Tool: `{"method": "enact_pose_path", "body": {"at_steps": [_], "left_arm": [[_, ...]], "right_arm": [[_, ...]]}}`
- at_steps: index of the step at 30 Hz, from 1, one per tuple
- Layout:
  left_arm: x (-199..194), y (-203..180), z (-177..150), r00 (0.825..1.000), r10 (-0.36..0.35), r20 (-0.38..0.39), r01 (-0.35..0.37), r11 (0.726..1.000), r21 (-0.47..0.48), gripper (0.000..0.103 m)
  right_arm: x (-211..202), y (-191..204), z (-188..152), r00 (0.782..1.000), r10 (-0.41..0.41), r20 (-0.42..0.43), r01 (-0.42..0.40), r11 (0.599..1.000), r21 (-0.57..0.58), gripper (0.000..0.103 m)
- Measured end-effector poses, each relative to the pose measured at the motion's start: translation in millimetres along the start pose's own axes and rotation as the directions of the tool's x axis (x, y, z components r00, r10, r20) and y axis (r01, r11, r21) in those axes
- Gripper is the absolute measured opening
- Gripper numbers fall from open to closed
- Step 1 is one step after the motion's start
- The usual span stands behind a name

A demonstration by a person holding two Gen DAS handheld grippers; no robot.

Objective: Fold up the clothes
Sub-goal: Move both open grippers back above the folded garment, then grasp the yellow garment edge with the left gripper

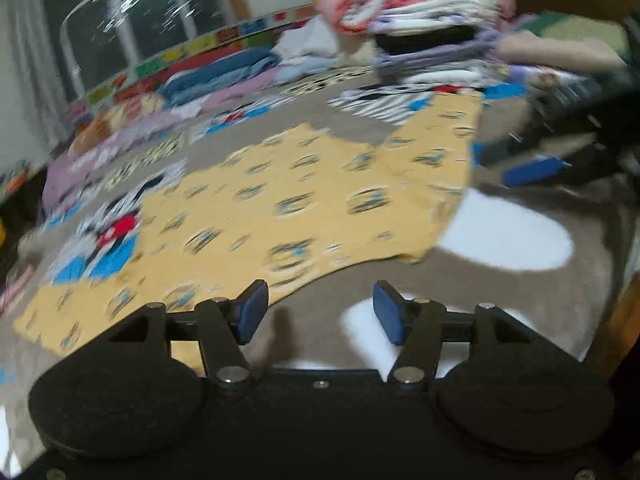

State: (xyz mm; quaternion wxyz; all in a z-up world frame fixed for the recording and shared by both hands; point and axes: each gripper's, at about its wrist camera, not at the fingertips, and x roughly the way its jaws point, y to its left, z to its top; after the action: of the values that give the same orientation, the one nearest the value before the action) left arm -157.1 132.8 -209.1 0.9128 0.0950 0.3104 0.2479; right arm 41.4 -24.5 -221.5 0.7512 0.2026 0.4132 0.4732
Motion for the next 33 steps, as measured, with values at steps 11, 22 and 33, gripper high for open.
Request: {"method": "enact_pose_path", "body": {"at_steps": [11,22,33], "left_arm": [[6.6,-4.3,9.1,0.999,0.046,0.011,-0.046,0.999,-0.013,0.060],[16.2,39.1,47.1,0.998,0.049,0.024,-0.044,0.983,-0.177,0.060],[77.8,64.5,130.3,0.998,-0.063,0.000,0.062,0.976,-0.210,0.060]], "right_arm": [[26.5,-2.5,-10.5,0.994,0.109,-0.024,-0.103,0.982,0.160,0.045],[36.4,11.9,-24.2,0.995,0.066,0.068,-0.076,0.984,0.160,0.044],[53.6,18.2,-24.9,0.991,0.025,0.133,-0.034,0.997,0.072,0.016]]}}
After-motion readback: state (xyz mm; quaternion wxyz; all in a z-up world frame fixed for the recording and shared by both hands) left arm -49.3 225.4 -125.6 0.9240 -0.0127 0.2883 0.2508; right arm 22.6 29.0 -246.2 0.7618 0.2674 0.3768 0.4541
